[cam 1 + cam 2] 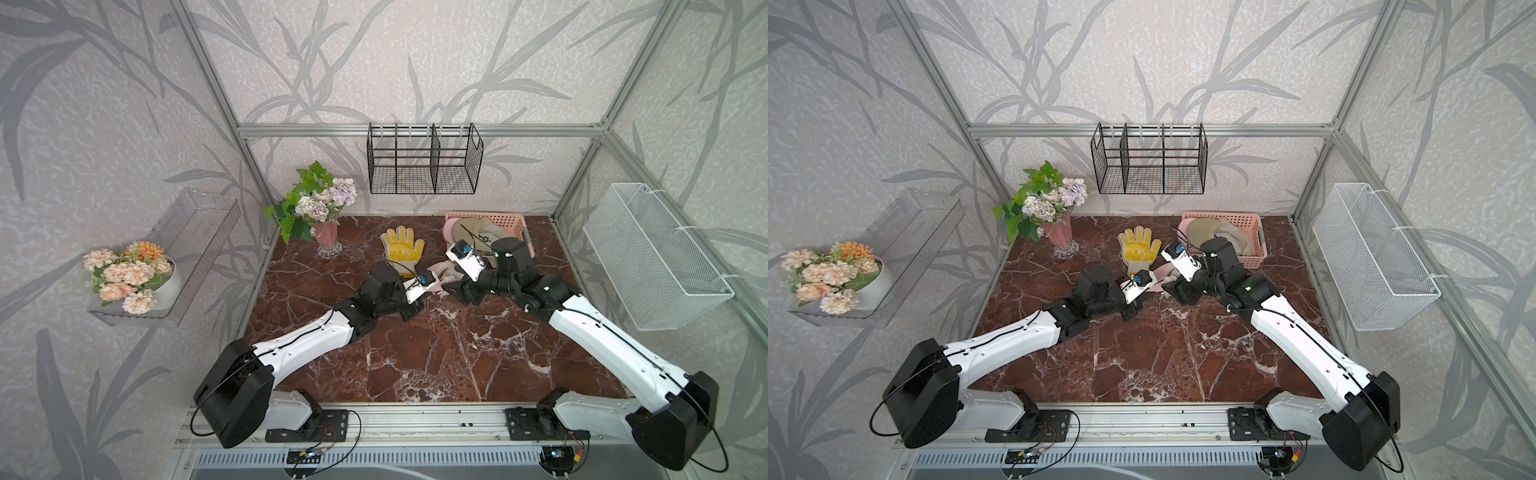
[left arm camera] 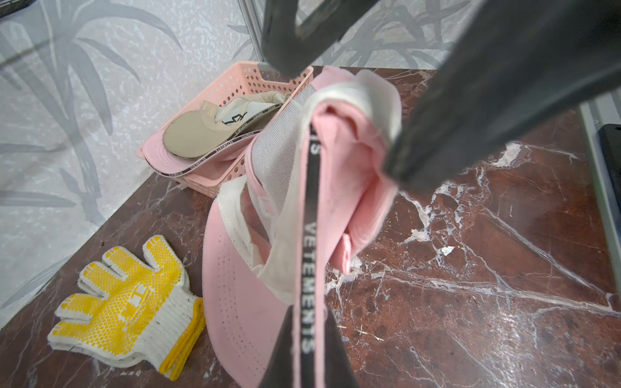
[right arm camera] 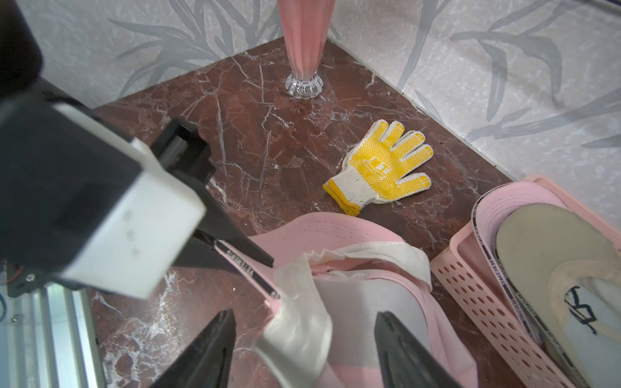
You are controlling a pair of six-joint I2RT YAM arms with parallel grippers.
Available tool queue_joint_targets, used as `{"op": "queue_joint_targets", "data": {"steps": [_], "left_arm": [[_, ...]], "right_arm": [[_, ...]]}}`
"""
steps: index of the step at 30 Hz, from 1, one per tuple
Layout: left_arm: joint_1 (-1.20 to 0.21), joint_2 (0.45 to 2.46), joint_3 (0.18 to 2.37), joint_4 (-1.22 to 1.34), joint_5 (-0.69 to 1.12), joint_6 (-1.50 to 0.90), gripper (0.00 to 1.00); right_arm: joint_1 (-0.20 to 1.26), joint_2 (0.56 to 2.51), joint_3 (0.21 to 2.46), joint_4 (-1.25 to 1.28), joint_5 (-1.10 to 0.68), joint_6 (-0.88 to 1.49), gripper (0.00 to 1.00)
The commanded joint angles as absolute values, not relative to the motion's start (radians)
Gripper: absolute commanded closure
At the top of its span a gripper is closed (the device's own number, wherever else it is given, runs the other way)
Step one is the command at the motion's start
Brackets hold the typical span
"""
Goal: Turn the baseball cap inside out
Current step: Turn over the baseball cap.
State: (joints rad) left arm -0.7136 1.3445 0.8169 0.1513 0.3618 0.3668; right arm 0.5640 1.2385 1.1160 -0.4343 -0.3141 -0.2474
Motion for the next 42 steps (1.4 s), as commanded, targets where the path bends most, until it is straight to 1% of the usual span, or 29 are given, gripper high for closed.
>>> {"op": "queue_joint_targets", "data": {"steps": [1, 3, 4, 6, 7, 8, 10, 11, 12, 14, 15, 16, 18, 23, 25, 27, 28, 29, 30, 31, 32, 39, 40, 42], "left_arm": [[-0.719, 1.307, 0.844, 0.165, 0.394, 0.391, 1.00], [-0.719, 1.298, 0.841, 0.177, 0.378, 0.387, 1.00], [-0.719, 1.296, 0.841, 0.185, 0.369, 0.382, 1.00], [-0.719, 1.290, 0.841, 0.206, 0.349, 0.351, 1.00], [-0.717, 1.286, 0.840, 0.214, 0.350, 0.344, 1.00], [-0.716, 1.284, 0.838, 0.228, 0.352, 0.335, 0.96], [-0.717, 1.273, 0.826, 0.263, 0.341, 0.317, 0.67], [-0.717, 1.263, 0.813, 0.288, 0.313, 0.293, 0.58], [-0.714, 1.250, 0.790, 0.323, 0.301, 0.283, 0.48], [-0.704, 1.221, 0.735, 0.394, 0.282, 0.273, 0.23], [-0.698, 1.204, 0.698, 0.452, 0.276, 0.266, 0.15], [-0.688, 1.188, 0.661, 0.502, 0.285, 0.262, 0.09], [-0.670, 1.168, 0.592, 0.590, 0.325, 0.259, 0.03], [-0.640, 1.166, 0.512, 0.712, 0.488, 0.261, 0.03], [-0.639, 1.169, 0.501, 0.740, 0.520, 0.254, 0.04], [-0.637, 1.172, 0.500, 0.749, 0.548, 0.252, 0.08], [-0.635, 1.174, 0.502, 0.746, 0.556, 0.254, 0.11], [-0.635, 1.176, 0.505, 0.736, 0.567, 0.262, 0.17], [-0.635, 1.178, 0.507, 0.725, 0.578, 0.272, 0.25], [-0.635, 1.181, 0.510, 0.716, 0.578, 0.276, 0.38], [-0.634, 1.185, 0.512, 0.709, 0.565, 0.276, 0.48], [-0.634, 1.207, 0.503, 0.702, 0.530, 0.288, 0.48], [-0.633, 1.207, 0.503, 0.701, 0.537, 0.287, 0.50], [-0.633, 1.206, 0.505, 0.703, 0.550, 0.280, 0.61]], "right_arm": [[0.568, 1.268, 1.123, -0.451, -0.332, -0.294, 0.40], [0.568, 1.278, 1.120, -0.462, -0.374, -0.295, 0.47], [0.568, 1.279, 1.118, -0.462, -0.396, -0.296, 0.53], [0.568, 1.275, 1.108, -0.455, -0.432, -0.291, 0.70], [0.568, 1.270, 1.103, -0.449, -0.439, -0.286, 0.76], [0.568, 1.265, 1.100, -0.443, -0.443, -0.282, 0.84], [0.569, 1.249, 1.095, -0.436, -0.448, -0.278, 0.95], [0.568, 1.238, 1.094, -0.430, -0.448, -0.272, 0.99], [0.569, 1.223, 1.090, -0.425, -0.442, -0.263, 1.00], [0.568, 1.192, 1.079, -0.412, -0.431, -0.248, 1.00], [0.566, 1.175, 1.073, -0.408, -0.433, -0.245, 1.00], [0.566, 1.161, 1.069, -0.407, -0.439, -0.241, 1.00], [0.566, 1.141, 1.069, -0.411, -0.466, -0.228, 1.00], [0.565, 1.124, 1.088, -0.426, -0.532, -0.192, 1.00], [0.566, 1.129, 1.098, -0.431, -0.557, -0.183, 1.00], [0.565, 1.134, 1.104, -0.433, -0.568, -0.176, 1.00], [0.565, 1.138, 1.106, -0.435, -0.566, -0.172, 1.00], [0.565, 1.141, 1.110, -0.436, -0.564, -0.170, 1.00], [0.566, 1.144, 1.112, -0.437, -0.563, -0.169, 1.00], [0.565, 1.145, 1.114, -0.437, -0.563, -0.167, 1.00], [0.566, 1.146, 1.115, -0.433, -0.564, -0.162, 1.00], [0.565, 1.149, 1.117, -0.419, -0.592, -0.147, 1.00], [0.566, 1.152, 1.117, -0.420, -0.592, -0.143, 1.00], [0.566, 1.157, 1.116, -0.419, -0.592, -0.140, 1.00]]}}
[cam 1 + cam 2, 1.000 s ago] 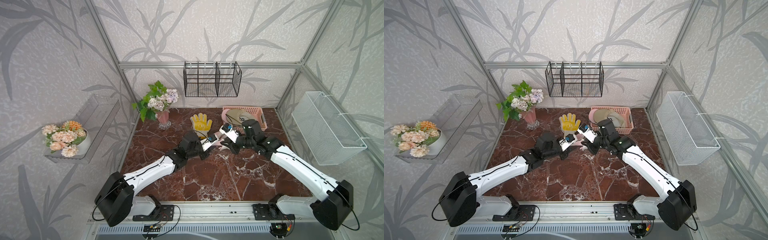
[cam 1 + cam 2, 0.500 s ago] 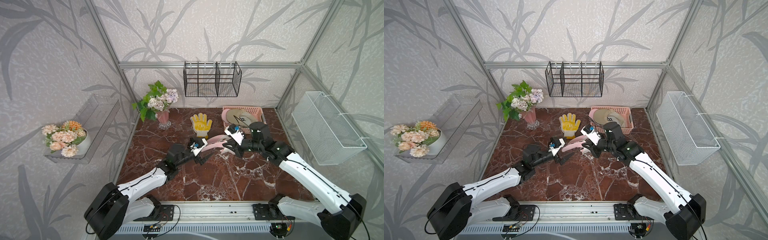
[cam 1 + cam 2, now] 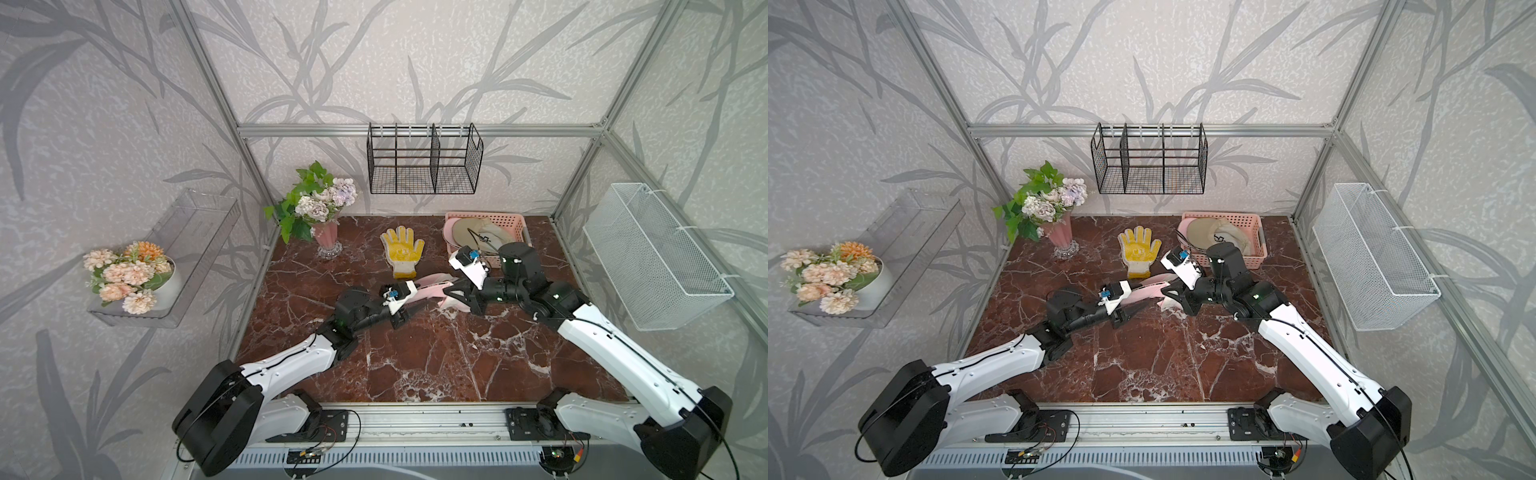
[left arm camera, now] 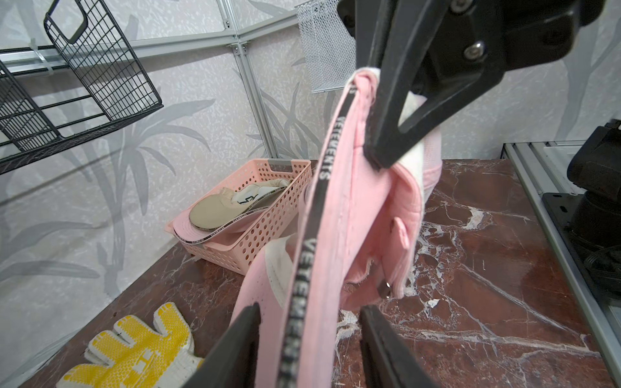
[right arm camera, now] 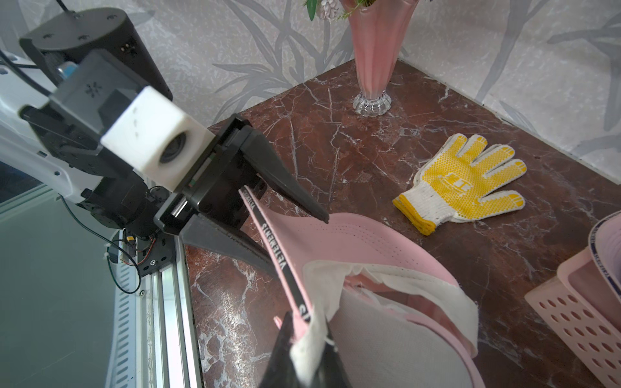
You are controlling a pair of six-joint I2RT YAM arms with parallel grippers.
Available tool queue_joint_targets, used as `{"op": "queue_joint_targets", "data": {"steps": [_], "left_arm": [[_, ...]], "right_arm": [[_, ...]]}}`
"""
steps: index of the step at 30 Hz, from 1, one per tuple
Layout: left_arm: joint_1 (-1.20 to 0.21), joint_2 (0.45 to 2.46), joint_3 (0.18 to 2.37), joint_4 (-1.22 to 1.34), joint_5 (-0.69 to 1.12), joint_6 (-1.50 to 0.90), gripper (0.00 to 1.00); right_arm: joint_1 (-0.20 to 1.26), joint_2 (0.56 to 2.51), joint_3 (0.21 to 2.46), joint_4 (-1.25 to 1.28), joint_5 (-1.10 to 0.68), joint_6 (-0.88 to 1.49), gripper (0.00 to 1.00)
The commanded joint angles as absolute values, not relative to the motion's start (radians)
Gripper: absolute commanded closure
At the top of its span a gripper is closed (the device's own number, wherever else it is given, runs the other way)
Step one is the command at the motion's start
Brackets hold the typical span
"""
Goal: Turn the baseball cap inside out
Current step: Turn over the baseball cap.
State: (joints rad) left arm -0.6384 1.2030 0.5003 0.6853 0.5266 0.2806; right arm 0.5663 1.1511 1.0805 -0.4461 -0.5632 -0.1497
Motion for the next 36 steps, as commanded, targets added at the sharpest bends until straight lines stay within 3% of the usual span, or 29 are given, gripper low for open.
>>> {"op": "queue_joint_targets", "data": {"steps": [1, 5, 6, 10, 14, 28, 36], "left_arm": [[-0.634, 1.206, 0.506, 0.702, 0.556, 0.275, 0.67], [-0.634, 1.197, 0.523, 0.670, 0.576, 0.259, 1.00], [-0.634, 1.193, 0.532, 0.651, 0.575, 0.250, 1.00], [-0.634, 1.169, 0.569, 0.569, 0.558, 0.204, 1.00], [-0.635, 1.161, 0.622, 0.462, 0.591, 0.152, 1.00], [-0.636, 1.147, 0.730, 0.235, 0.591, -0.108, 1.00], [-0.636, 1.170, 0.752, 0.196, 0.747, -0.158, 1.00]], "right_arm": [[0.565, 1.160, 1.114, -0.416, -0.590, -0.137, 1.00], [0.566, 1.167, 1.105, -0.407, -0.558, -0.129, 1.00], [0.565, 1.167, 1.098, -0.401, -0.533, -0.125, 0.96], [0.566, 1.154, 1.044, -0.324, -0.368, -0.078, 0.55], [0.569, 1.161, 0.993, -0.248, -0.216, -0.025, 0.46], [0.572, 1.280, 1.002, -0.313, 0.309, 0.116, 0.43], [0.568, 1.340, 0.998, -0.300, 0.428, 0.123, 0.42]]}}
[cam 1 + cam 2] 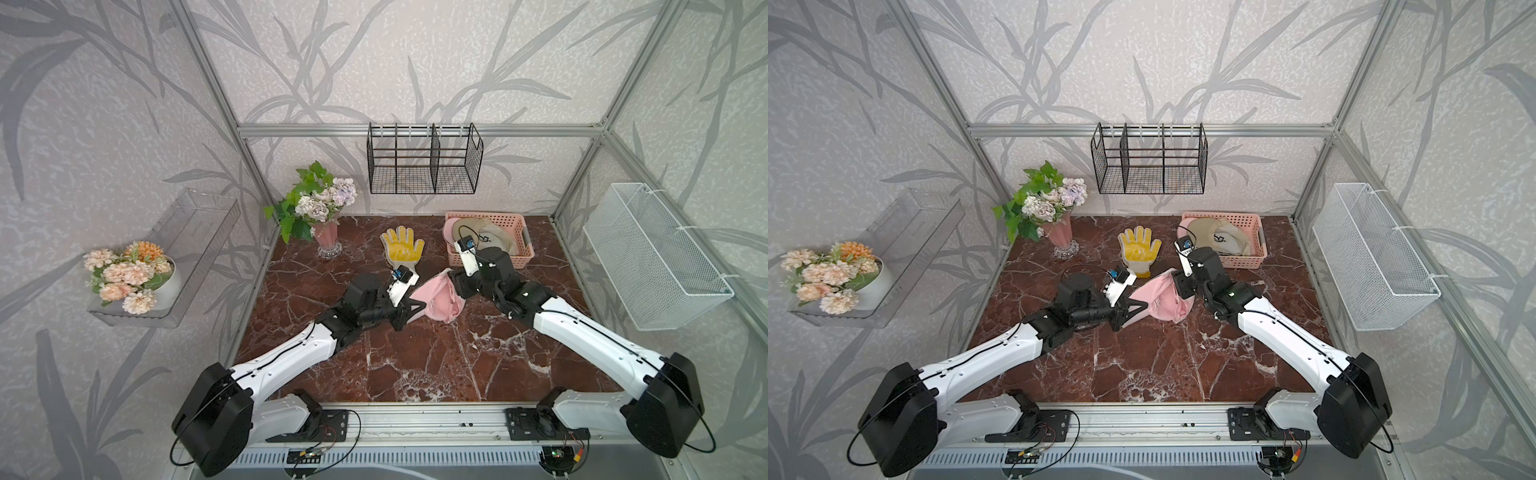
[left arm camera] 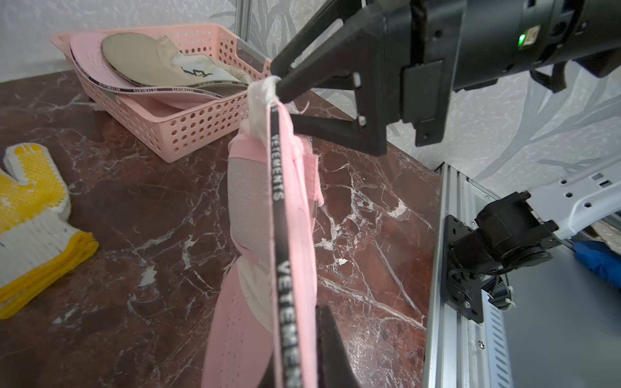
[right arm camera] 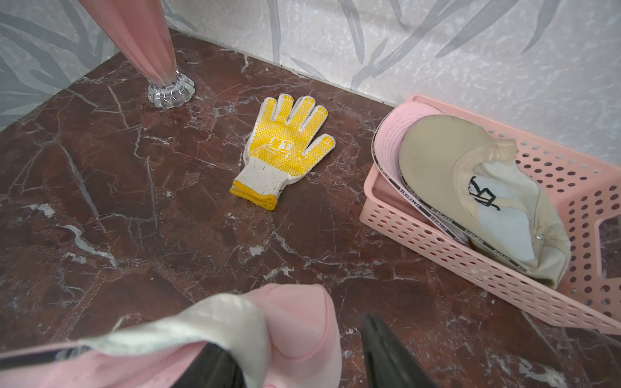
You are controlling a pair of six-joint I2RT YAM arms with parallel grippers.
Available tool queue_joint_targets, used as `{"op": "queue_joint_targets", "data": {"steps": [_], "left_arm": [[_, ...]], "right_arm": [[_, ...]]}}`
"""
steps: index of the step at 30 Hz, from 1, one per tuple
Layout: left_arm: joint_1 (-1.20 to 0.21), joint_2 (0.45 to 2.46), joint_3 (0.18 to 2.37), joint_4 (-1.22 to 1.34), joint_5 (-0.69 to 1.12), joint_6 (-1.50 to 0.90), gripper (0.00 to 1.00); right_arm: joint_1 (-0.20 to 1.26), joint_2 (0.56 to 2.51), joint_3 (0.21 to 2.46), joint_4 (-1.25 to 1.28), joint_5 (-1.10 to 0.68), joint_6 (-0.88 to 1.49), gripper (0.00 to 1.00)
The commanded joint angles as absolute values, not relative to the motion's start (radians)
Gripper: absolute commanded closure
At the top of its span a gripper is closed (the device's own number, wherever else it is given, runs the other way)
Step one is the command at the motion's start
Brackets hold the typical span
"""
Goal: Turn the baseball cap inside out
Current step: Turn over the baseball cap.
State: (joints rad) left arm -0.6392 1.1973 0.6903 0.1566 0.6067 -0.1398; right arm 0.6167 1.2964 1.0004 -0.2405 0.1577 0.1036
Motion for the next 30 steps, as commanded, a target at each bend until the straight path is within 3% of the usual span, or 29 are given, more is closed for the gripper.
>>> {"op": "queue_joint_targets", "data": {"steps": [1, 5, 15, 18, 23, 27, 30], "left_arm": [[-0.635, 1.174, 0.762, 0.183, 0.761, -0.165, 1.00], [-0.634, 1.180, 0.790, 0.125, 0.722, -0.171, 1.00], [-0.629, 1.201, 0.798, 0.071, 0.601, -0.205, 1.00], [-0.625, 1.209, 0.794, 0.098, 0.588, -0.258, 1.00], [-0.624, 1.250, 0.793, 0.145, 0.613, -0.372, 1.00], [-0.625, 1.302, 0.784, 0.179, 0.643, -0.461, 1.00], [-0.623, 1.350, 0.780, 0.176, 0.615, -0.520, 1.00]], "right_arm": [[0.569, 1.356, 1.004, -0.312, 0.471, 0.129, 0.43], [0.546, 1.403, 1.016, -0.358, 0.571, 0.151, 0.46], [0.466, 1.420, 0.999, -0.390, 0.439, 0.178, 0.56], [0.456, 1.404, 0.999, -0.390, 0.332, 0.153, 0.50], [0.404, 1.275, 0.946, -0.339, -0.029, 0.142, 0.31], [0.325, 1.184, 0.887, -0.275, -0.241, 0.196, 0.28], [0.308, 1.134, 0.874, -0.297, -0.278, 0.195, 0.28]]}}
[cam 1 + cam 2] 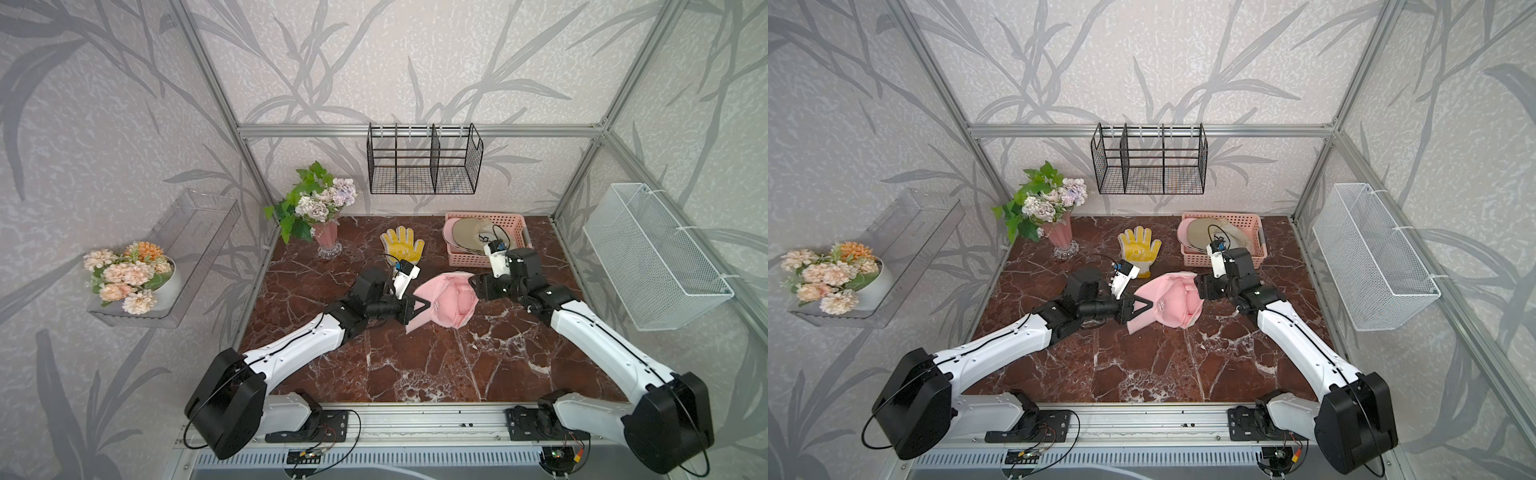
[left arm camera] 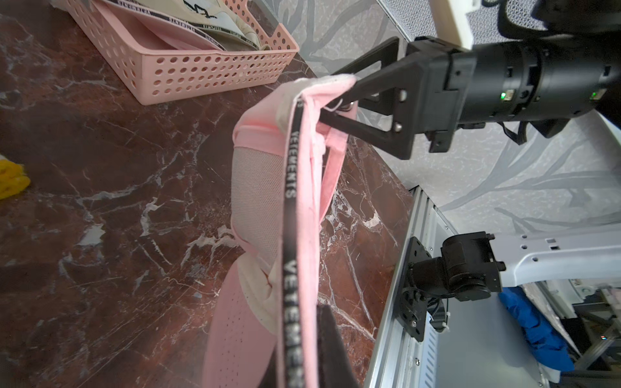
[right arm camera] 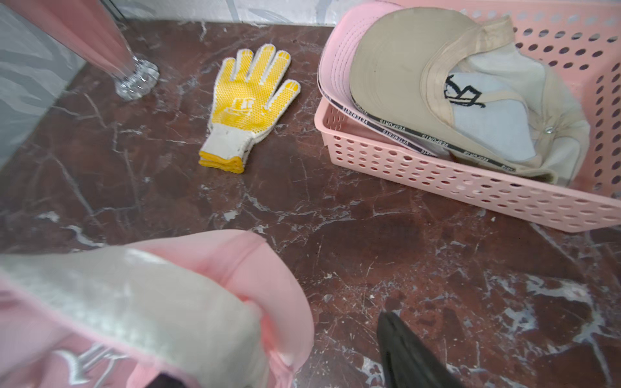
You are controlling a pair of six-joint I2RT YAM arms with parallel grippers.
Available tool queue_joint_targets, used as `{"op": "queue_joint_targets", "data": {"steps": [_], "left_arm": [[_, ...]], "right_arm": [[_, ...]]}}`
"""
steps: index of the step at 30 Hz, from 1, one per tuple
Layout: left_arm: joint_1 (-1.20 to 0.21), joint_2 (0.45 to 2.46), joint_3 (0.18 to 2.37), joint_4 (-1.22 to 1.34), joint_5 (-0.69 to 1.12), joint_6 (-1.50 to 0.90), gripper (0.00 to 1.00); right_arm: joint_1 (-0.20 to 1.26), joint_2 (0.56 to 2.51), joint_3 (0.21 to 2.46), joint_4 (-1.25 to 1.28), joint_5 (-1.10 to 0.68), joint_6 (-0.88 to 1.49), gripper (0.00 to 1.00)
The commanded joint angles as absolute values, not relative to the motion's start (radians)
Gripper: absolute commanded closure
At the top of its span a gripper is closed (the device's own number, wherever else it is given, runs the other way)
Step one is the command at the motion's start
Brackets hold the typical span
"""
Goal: Turn the baseball cap inside out
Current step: Turn over the baseball cap.
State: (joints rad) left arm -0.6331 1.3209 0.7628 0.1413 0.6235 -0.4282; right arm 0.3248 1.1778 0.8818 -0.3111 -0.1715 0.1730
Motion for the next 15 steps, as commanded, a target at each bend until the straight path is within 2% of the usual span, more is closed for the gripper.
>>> {"op": "queue_joint_targets", "data": {"steps": [1, 8, 12, 15], "left_arm": [[-0.623, 1.369, 0.781, 0.174, 0.606, -0.536, 1.00], [-0.624, 1.421, 0.776, 0.177, 0.561, -0.581, 1.00], [-0.624, 1.423, 0.774, 0.170, 0.524, -0.584, 1.00], [-0.623, 1.431, 0.776, 0.168, 0.513, -0.589, 1.00]], "right_arm": [[0.308, 1.125, 0.871, -0.312, -0.283, 0.188, 0.28], [0.308, 1.076, 0.853, -0.356, -0.293, 0.181, 0.27], [0.324, 1.076, 0.862, -0.393, -0.563, 0.134, 0.29], [0.413, 1.099, 0.879, -0.458, -0.601, 0.097, 0.33]]}}
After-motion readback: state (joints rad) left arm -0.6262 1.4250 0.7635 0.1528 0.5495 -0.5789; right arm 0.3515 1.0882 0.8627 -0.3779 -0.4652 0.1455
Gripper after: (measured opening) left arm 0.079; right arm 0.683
